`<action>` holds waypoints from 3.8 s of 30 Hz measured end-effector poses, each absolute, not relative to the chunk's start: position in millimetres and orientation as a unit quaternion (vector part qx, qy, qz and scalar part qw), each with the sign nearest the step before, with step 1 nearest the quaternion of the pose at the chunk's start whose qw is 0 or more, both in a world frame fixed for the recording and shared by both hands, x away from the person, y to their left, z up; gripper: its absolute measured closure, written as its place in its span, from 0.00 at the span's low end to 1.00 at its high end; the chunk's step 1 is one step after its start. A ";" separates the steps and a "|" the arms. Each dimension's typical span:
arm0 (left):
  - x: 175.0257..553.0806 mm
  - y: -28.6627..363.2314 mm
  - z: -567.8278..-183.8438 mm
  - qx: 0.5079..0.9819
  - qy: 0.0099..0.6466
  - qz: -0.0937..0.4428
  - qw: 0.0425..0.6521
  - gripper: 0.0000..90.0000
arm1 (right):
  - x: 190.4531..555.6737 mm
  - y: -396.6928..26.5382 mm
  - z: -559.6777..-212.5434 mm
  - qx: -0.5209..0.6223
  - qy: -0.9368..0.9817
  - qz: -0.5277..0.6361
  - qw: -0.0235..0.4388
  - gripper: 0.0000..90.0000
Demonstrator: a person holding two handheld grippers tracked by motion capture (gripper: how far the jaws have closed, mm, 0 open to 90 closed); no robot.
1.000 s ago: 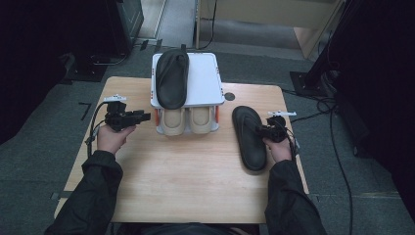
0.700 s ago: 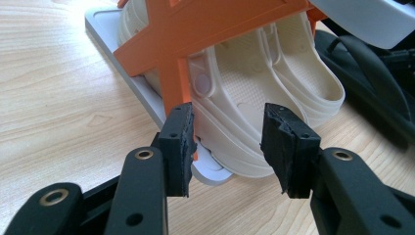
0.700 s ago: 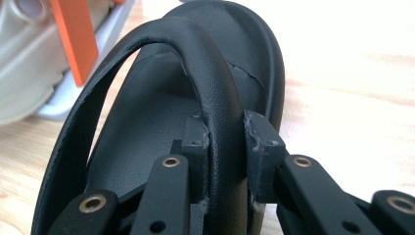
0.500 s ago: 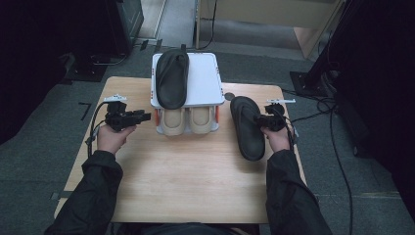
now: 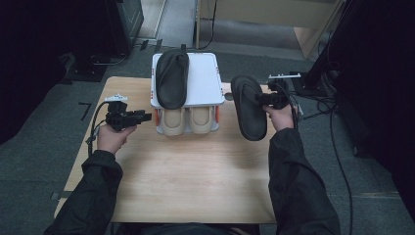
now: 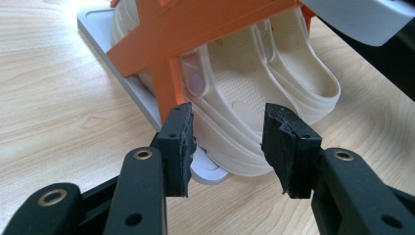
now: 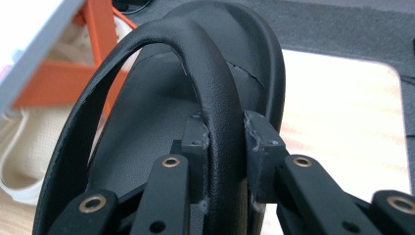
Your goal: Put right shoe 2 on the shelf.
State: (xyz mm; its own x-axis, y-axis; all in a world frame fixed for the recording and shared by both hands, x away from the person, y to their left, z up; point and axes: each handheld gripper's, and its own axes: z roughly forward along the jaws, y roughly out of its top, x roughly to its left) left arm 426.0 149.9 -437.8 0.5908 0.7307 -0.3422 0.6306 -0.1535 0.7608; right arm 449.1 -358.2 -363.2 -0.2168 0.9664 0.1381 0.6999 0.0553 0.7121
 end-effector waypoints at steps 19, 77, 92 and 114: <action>426.2 152.6 -437.2 0.756 0.448 0.047 0.475 0.60 | 505.9 -291.4 -306.9 0.567 0.721 0.343 0.204 0.82; 429.0 155.0 -439.6 0.761 0.450 0.052 0.464 0.54 | 514.7 -240.6 -308.9 0.492 0.740 0.424 0.176 0.58; 428.7 153.9 -441.7 0.763 0.449 0.054 0.462 0.52 | 479.1 -269.7 -316.9 0.469 0.742 0.444 0.183 0.60; 428.1 152.2 -445.2 0.769 0.447 0.058 0.454 0.50 | 428.5 -303.1 -379.6 0.442 0.757 0.449 0.176 0.57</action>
